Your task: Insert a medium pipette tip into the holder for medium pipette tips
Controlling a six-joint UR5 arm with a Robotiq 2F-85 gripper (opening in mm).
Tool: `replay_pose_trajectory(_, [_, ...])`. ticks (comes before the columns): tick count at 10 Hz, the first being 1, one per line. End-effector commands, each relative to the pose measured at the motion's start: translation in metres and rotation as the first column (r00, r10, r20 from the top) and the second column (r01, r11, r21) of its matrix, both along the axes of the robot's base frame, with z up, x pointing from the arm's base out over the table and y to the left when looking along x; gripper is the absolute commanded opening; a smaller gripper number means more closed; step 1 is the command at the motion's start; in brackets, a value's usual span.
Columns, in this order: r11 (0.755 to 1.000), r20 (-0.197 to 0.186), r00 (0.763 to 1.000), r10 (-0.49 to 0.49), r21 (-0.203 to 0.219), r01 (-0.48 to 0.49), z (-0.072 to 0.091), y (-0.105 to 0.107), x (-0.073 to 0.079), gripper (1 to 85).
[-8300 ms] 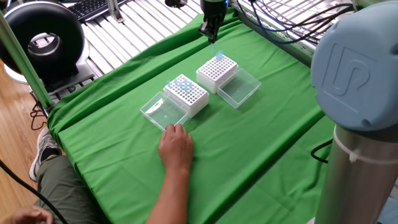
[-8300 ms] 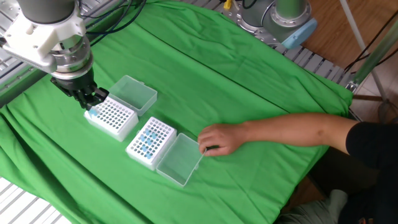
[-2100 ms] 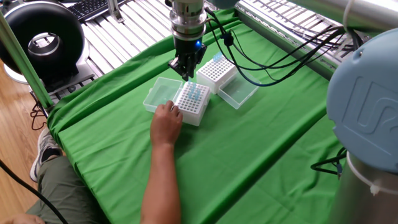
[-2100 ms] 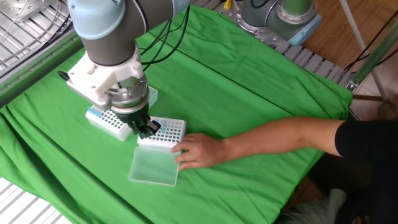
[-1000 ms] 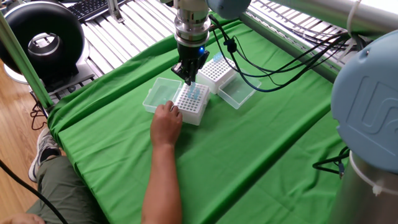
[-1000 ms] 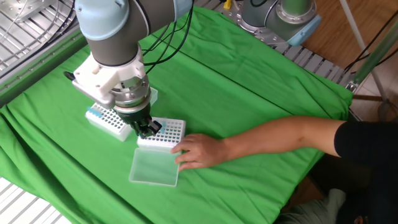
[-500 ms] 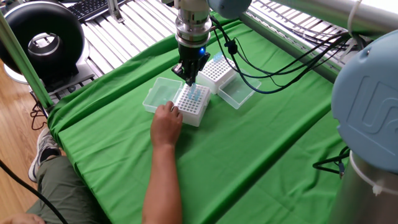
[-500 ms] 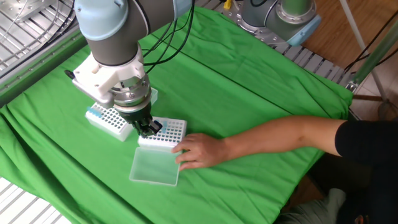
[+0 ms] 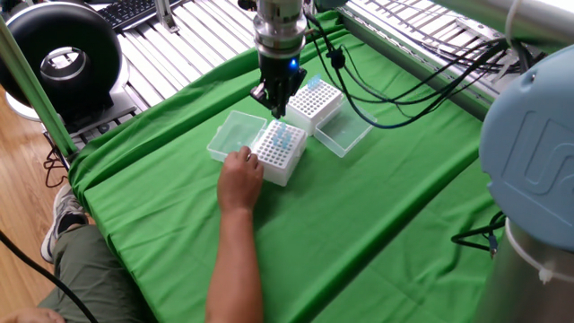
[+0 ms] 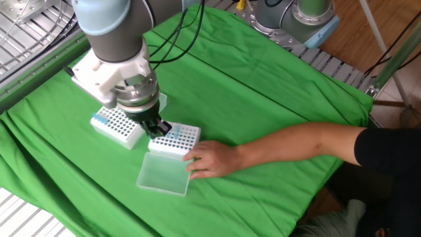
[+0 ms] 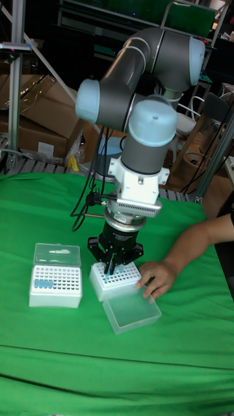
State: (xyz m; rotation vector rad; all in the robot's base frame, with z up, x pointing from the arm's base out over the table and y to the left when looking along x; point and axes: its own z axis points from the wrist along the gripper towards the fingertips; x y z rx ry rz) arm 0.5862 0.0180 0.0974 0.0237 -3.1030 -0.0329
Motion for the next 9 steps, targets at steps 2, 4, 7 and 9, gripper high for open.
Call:
replay_pose_trajectory(2, [1.000,-0.042,0.999,-0.003,0.000,0.003,0.039,0.001,-0.001,1.0])
replay_pose_trajectory(4, [1.000,-0.043,0.999,0.006,-0.007,-0.006,0.048,-0.005,0.003,1.0])
replay_pose_trajectory(7, [0.996,-0.020,0.997,0.072,-0.048,-0.073,0.049,-0.030,0.012,1.0])
replay_pose_trajectory(9, [0.988,-0.005,0.991,0.134,-0.075,-0.134,0.043,-0.057,0.019,1.0])
